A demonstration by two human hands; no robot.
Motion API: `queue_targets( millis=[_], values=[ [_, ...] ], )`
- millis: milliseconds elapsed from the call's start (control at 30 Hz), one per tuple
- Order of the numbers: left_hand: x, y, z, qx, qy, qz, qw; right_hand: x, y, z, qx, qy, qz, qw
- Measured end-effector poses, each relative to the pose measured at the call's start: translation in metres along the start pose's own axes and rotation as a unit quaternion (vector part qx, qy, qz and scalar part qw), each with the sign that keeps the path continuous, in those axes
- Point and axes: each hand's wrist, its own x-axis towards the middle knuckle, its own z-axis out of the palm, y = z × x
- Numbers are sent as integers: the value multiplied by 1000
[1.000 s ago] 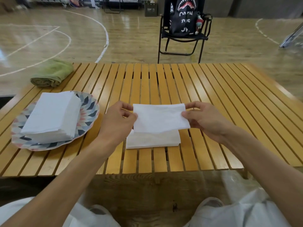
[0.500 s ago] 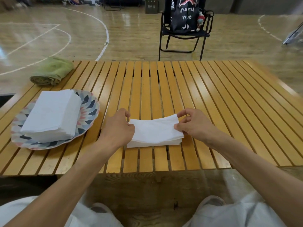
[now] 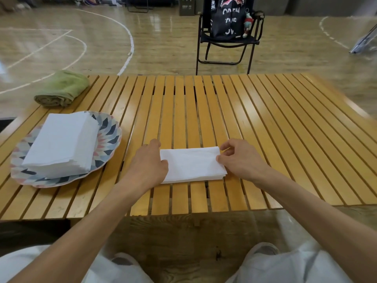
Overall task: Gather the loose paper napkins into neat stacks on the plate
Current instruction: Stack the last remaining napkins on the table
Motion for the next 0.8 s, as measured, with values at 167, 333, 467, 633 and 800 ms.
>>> queue_targets(
  millis=[167,333,467,633,800],
  values=[
    [-5,3,-5,54,6,4,999,-2,-1,0,-22,26,-18,999],
    [-1,9,-11,80,-20,94,992,-9,1,-9,-87,114,-64,988],
    [-1,20,-1,52,-118,135,982,-10,3,-8,-70,-12,-2,997],
    [-2,22,8,45,-92,95,990,-8,-3,-10,97,-65,61,991],
    [-2,25,8,39,-96,81,991,-8,-6,7,-13,-77,37,996]
  ],
)
